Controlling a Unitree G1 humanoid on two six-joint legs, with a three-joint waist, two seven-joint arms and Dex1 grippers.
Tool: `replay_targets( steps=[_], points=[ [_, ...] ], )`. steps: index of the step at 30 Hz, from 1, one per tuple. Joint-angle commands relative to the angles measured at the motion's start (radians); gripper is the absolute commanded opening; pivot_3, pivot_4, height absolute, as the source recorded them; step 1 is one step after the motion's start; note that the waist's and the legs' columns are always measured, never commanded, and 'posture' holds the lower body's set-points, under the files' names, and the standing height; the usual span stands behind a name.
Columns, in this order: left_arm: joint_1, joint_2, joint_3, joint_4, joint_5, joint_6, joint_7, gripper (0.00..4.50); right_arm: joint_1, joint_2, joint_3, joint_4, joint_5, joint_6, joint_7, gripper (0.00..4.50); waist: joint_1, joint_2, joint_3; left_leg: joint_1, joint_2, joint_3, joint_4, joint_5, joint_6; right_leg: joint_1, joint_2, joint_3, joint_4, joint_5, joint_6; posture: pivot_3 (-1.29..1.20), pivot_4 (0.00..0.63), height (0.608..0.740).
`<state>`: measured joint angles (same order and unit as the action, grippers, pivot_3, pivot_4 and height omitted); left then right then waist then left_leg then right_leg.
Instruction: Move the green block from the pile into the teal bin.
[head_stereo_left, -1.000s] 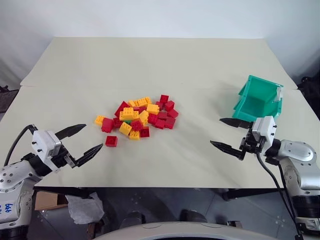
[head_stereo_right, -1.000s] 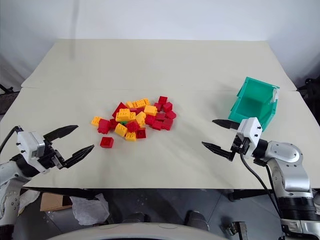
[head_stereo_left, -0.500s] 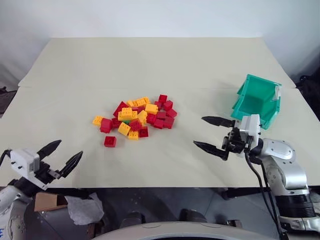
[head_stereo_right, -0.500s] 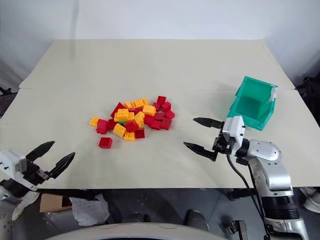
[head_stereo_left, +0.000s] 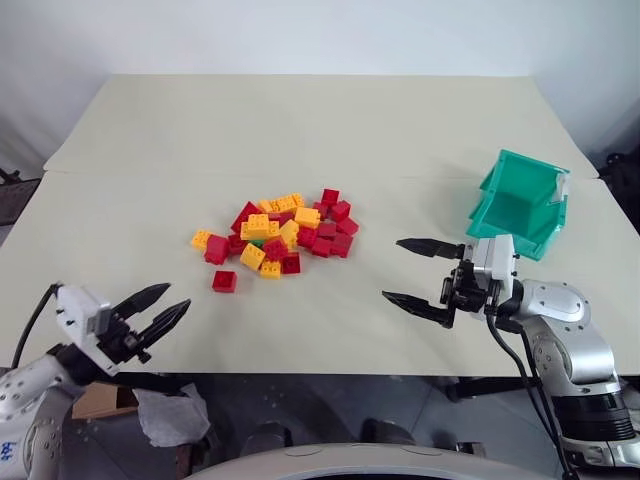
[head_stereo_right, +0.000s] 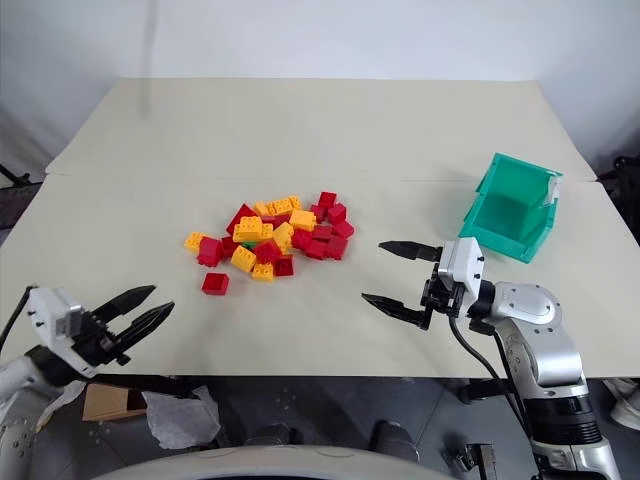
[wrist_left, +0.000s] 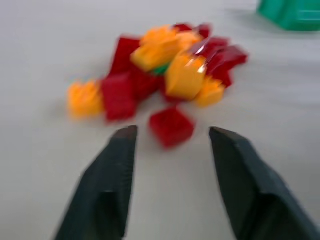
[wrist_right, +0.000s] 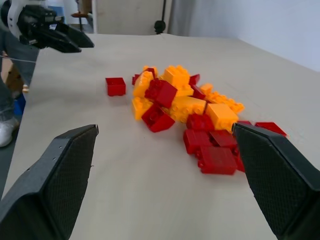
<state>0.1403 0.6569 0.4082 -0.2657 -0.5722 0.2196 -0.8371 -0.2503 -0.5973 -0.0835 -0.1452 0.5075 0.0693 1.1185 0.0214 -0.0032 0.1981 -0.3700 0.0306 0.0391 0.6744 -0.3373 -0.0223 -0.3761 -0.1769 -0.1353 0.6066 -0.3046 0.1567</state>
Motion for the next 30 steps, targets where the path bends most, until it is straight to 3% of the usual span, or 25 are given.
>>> replay_targets(
  steps=[1, 4, 5, 11, 21, 26, 30],
  points=[
    [-0.091, 0.036, -0.112, -0.001, 0.051, 0.012, -0.043, 1.07, 0.008, -0.01, -0.024, -0.031, 0.002, -0.011, -0.016, 4.5, -0.002, 0.0, 0.0, 0.0, 0.0, 0.001, 0.0, 0.0, 0.0, 0.0, 0.0, 0.001, 0.0, 0.0, 0.0, 0.0, 0.15, 0.74],
    [-0.235, 0.019, -0.204, 0.093, 0.113, 0.023, -0.018, 0.12, 0.015, -0.006, -0.024, -0.047, 0.0, -0.008, -0.03, 4.5, 0.0, 0.0, 0.0, 0.0, 0.0, 0.001, 0.0, 0.0, 0.0, -0.001, 0.0, 0.001, 0.0, 0.0, 0.0, 0.0, 0.15, 0.74],
    [-0.29, 0.008, -0.236, 0.135, 0.133, 0.031, -0.012, 0.05, 0.017, -0.005, -0.023, -0.053, -0.001, -0.006, -0.036, 4.5, 0.001, 0.0, 0.0, 0.0, 0.0, 0.001, 0.0, 0.0, 0.0, -0.001, 0.0, 0.001, 0.001, 0.0, 0.0, 0.0, 0.15, 0.74],
    [-0.558, -0.065, -0.34, 0.398, 0.226, 0.033, 0.019, 0.05, 0.031, -0.004, -0.029, -0.09, 0.0, 0.002, -0.075, 4.5, 0.002, 0.0, 0.0, -0.001, 0.0, 0.001, 0.002, 0.0, 0.0, -0.001, 0.001, 0.001, 0.001, 0.0, 0.0, 0.0, 0.15, 0.74],
    [-0.844, -0.17, -0.302, 0.805, 0.303, -0.108, 0.145, 0.05, 0.058, 0.013, -0.019, -0.14, -0.007, 0.009, -0.138, 4.5, 0.002, -0.001, 0.0, -0.001, 0.0, 0.002, 0.005, 0.0, 0.0, -0.001, 0.001, 0.002, 0.002, 0.001, 0.001, 0.0, 0.15, 0.74],
    [-0.872, -0.171, -0.278, 0.903, 0.324, -0.183, 0.181, 0.05, 0.064, 0.018, -0.012, -0.149, -0.011, 0.009, -0.154, 4.5, -0.003, -0.001, 0.0, -0.001, 0.0, 0.002, 0.004, 0.0, 0.0, -0.001, 0.001, 0.002, 0.002, 0.001, 0.001, 0.0, 0.15, 0.74],
    [-0.826, -0.145, -0.293, 0.846, 0.293, -0.208, 0.028, 0.05, 0.063, 0.021, -0.005, -0.152, -0.011, 0.01, -0.162, 4.5, -0.001, -0.001, 0.0, -0.001, 0.0, 0.002, 0.004, 0.0, 0.0, -0.001, 0.001, 0.002, 0.002, 0.001, 0.002, 0.0, 0.15, 0.74]
  ],
)
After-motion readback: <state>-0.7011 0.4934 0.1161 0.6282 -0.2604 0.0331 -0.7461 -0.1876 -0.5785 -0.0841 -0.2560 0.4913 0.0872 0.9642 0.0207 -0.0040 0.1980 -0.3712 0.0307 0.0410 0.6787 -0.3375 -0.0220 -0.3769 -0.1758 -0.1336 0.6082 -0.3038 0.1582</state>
